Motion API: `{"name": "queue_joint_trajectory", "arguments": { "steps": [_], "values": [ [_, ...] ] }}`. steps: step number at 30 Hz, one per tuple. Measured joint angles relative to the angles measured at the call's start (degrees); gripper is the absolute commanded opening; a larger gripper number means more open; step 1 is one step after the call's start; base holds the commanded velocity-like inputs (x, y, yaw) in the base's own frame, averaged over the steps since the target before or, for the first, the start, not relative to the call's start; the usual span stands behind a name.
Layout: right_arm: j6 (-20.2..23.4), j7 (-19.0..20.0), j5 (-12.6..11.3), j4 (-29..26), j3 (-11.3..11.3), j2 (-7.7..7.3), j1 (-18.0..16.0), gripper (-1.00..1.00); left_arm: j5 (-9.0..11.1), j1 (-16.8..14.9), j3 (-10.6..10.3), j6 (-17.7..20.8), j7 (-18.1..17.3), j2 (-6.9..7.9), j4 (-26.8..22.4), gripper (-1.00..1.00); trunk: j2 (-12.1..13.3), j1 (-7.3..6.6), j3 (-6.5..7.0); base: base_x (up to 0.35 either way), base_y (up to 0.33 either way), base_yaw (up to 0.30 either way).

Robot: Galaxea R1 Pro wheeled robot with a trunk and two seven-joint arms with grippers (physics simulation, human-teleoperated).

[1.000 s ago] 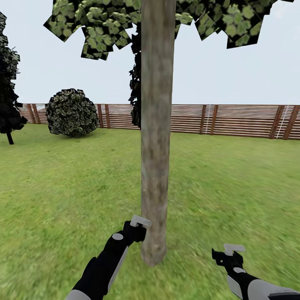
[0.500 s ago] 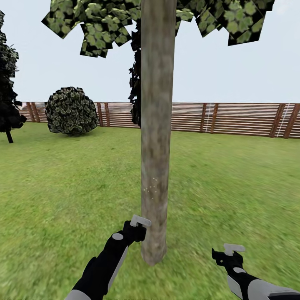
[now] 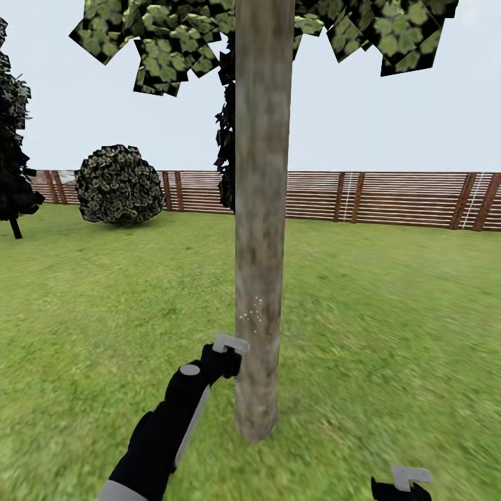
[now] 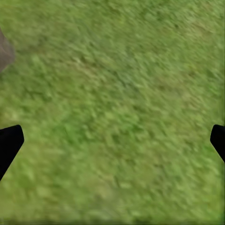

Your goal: In the garden, pick up the pesticide atomizer on the floor and spray pesticide onto both trees until each tree trunk is fully covered.

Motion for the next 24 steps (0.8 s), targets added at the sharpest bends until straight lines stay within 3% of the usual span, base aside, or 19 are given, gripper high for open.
{"name": "queue_joint_trajectory", "arguments": {
  "steps": [5,6,7,9,14,24],
  "values": [
    [0.05,-0.01,0.0,0.0,0.03,0.02,0.17,1.0,-0.08,0.0,0.06,4.11,-0.03,0.0,-5.41,-1.0,0.0,0.0,0.0,0.0,0.0,0.0],
    [0.06,-0.01,0.0,0.0,0.02,0.04,0.17,1.0,-0.09,-0.03,0.07,5.93,-0.02,0.0,-5.92,-1.0,0.0,0.0,0.0,0.0,0.0,0.0],
    [0.08,-0.01,0.0,0.0,0.03,0.06,0.18,1.0,-0.34,-2.19,0.11,13.97,0.21,0.0,-6.62,-1.0,0.01,0.0,0.01,0.0,0.0,0.0],
    [0.09,-0.01,0.0,0.0,0.07,0.07,0.18,1.0,-0.19,-4.29,0.39,16.11,0.2,0.0,-6.77,-1.0,0.0,0.0,0.0,0.0,0.0,0.0],
    [0.09,0.06,0.02,0.0,0.09,0.13,0.18,1.0,-0.09,-10.04,2.1,19.03,-0.03,0.0,-7.46,-1.0,0.0,0.0,0.0,0.0,0.0,0.0],
    [0.16,0.06,-0.02,0.0,0.09,0.16,0.18,1.0,0.16,-11.32,2.91,20.94,-0.17,0.0,-10.53,-1.0,0.0,0.02,0.0,-0.144,0.032,0.0]
  ]
}}
